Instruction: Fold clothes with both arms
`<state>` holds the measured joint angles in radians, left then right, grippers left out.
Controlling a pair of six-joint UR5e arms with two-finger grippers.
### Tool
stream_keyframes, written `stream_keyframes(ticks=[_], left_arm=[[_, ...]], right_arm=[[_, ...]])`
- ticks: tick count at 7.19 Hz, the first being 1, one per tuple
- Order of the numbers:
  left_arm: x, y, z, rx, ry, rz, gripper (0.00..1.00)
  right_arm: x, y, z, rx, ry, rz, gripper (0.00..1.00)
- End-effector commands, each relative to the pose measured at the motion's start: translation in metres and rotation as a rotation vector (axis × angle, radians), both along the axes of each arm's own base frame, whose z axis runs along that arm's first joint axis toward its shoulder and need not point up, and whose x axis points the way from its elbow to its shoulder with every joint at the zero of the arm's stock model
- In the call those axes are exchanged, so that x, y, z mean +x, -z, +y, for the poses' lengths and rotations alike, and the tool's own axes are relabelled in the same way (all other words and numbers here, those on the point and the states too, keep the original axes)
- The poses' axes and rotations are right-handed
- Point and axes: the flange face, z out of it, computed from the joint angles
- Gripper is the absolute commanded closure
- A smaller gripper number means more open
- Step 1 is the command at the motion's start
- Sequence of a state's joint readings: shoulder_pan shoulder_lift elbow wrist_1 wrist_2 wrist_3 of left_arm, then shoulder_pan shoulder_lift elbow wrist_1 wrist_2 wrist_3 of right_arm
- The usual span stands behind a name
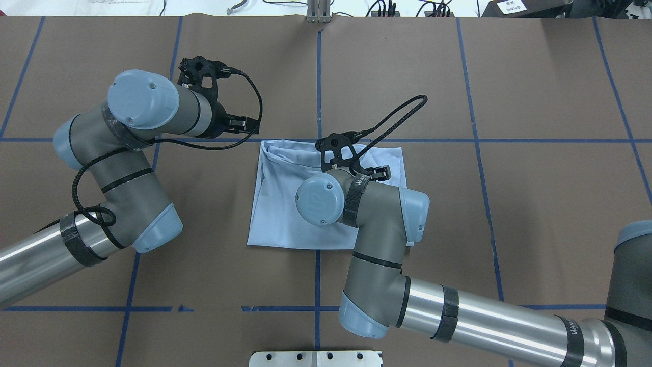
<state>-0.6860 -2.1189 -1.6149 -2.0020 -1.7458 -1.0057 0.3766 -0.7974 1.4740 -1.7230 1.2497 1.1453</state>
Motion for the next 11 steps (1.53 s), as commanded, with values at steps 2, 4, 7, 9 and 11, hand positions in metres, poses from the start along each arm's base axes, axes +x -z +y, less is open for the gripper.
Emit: stream_keyframes(ticks=[2,4,7,9,11], left_arm=[[0.001,0.000,0.001,0.003,-0.002,0.002,0.00],[0.001,0.000,0.001,0.003,-0.002,0.002,0.00],[0.001,0.002,0.001,0.002,-0.001,0.005,0.00],[0.001,0.000,0.001,0.001,-0.001,0.002,0.00],[0.000,0.001,0.001,0.002,-0.001,0.003,0.00]], right_arm=[[-0.002,-0.002,0.002,0.013,0.038,0.028,0.60],[0.018,-0.006,-0.019,0.035,0.064,0.063,1.00],[0.085,-0.054,-0.058,0.060,0.100,0.159,0.02],[0.094,-0.048,-0.073,0.090,0.075,0.082,0.00],[0.103,-0.028,-0.083,0.044,0.131,-0.131,0.00]])
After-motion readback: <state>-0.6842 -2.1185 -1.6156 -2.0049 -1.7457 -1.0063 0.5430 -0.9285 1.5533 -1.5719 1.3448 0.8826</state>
